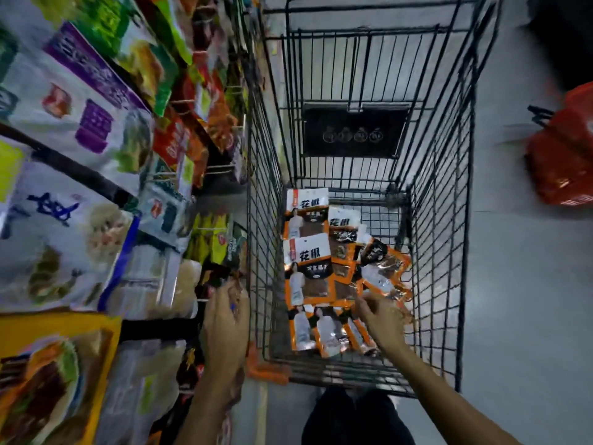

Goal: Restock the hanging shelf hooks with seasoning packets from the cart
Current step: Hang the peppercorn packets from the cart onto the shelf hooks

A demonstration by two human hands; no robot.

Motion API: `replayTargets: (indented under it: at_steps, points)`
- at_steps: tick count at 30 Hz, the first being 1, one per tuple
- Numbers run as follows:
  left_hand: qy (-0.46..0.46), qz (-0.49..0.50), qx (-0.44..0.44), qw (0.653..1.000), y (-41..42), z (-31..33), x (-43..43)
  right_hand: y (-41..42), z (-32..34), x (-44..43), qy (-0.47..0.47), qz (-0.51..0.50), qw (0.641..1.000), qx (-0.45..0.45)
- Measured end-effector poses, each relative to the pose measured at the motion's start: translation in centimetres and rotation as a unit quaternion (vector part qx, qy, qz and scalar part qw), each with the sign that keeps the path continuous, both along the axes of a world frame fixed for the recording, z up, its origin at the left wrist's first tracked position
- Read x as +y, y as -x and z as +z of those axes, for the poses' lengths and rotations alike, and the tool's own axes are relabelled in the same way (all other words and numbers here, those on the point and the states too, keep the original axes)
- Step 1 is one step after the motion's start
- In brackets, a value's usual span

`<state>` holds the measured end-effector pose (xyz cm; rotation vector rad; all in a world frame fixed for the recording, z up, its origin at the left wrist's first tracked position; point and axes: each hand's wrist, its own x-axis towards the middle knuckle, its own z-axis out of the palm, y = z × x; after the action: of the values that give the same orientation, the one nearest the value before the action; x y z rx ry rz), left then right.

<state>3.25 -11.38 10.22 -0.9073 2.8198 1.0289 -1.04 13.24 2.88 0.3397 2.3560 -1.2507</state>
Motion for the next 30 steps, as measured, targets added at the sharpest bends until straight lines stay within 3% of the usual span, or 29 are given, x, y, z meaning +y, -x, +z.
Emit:
replayTargets:
  at_steps: [4, 15, 20, 23, 26, 28, 30]
  points:
    - [-0.049, 0.01, -0.005, 0.999, 2.7, -3.5, -0.4, 3.5, -6.3, -3.6, -0.01, -0.011, 0.999, -0.038]
    - [-0.028, -0.027, 0.017, 0.999, 4.0, -8.0, -0.7, 6.9, -16.1, -9.3, -0.056, -0.103, 0.982, -0.147]
    - [-0.029, -0.042, 0.01, 0.999, 4.0, -7.7, -1.0, 7.0, -15.6, -9.9, 0.001, -0.153, 0.97, -0.191]
    - [-0.021, -0.05, 0.002, 0.999, 4.0, -6.6, -1.0, 7.2, -13.5, -8.6, 0.007, -0.134, 0.98, -0.147]
    - [0.055, -0.036, 0.057, 0.996, 4.4, -4.2, -0.4, 7.0, -10.1, -5.7, 0.053, -0.115, 0.989, -0.081]
    - [0.096, -0.057, 0.108, 0.988, 5.0, -2.7, 0.8, 6.7, -7.4, -3.5, 0.14, -0.128, 0.98, -0.061]
    - [0.051, -0.065, 0.105, 0.991, 6.1, -2.2, 2.6, 6.4, -4.7, -1.6, 0.248, -0.152, 0.953, -0.089]
